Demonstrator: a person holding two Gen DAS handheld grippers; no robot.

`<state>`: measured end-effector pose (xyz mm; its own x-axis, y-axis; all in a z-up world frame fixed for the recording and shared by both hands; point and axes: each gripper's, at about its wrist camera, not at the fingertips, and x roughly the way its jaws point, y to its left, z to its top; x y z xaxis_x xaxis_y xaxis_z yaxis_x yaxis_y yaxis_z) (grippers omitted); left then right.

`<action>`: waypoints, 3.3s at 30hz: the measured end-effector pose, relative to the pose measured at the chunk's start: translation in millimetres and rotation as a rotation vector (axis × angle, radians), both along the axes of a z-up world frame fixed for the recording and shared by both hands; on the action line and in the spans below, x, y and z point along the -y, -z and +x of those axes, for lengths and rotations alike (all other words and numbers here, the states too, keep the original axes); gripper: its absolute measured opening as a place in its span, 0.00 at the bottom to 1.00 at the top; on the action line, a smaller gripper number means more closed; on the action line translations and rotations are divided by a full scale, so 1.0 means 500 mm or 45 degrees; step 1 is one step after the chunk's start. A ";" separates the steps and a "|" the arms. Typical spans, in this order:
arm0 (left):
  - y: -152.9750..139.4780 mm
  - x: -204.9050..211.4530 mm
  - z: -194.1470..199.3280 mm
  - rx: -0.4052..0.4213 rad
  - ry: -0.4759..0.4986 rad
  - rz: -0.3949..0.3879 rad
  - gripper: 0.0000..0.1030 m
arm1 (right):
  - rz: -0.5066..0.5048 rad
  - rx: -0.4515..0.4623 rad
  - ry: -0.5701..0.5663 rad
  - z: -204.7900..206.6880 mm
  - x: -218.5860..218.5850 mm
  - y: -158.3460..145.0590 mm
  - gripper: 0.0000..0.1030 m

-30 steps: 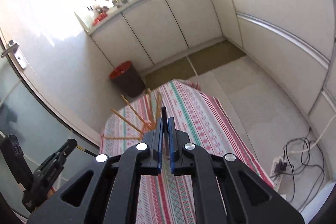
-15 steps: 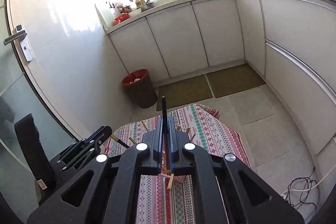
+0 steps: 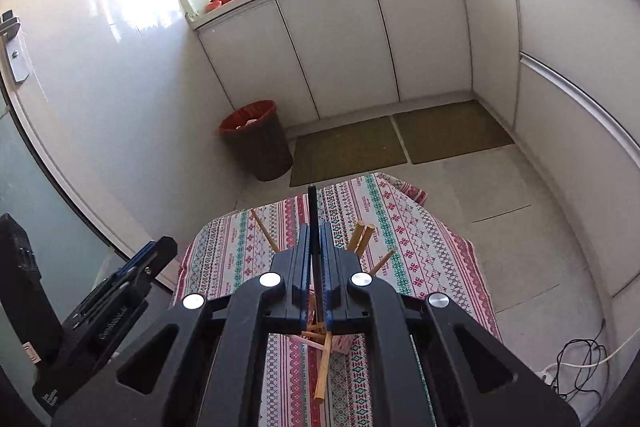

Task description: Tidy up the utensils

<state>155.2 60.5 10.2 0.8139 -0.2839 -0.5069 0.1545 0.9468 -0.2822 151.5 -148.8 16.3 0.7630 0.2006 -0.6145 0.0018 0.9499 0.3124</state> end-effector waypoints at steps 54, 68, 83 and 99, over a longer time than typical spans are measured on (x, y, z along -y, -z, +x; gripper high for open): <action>0.048 0.108 -0.259 0.083 -0.084 0.296 0.93 | -0.256 0.067 0.481 -0.320 0.079 0.100 0.93; 0.060 0.113 -0.259 0.076 -0.078 0.304 0.93 | -0.259 0.073 0.463 -0.324 0.077 0.098 0.93; 0.059 0.113 -0.257 0.071 -0.079 0.299 0.93 | -0.239 0.052 0.456 -0.320 0.081 0.102 0.93; 0.061 0.111 -0.252 0.062 -0.087 0.294 0.93 | -0.240 0.048 0.460 -0.321 0.080 0.102 0.93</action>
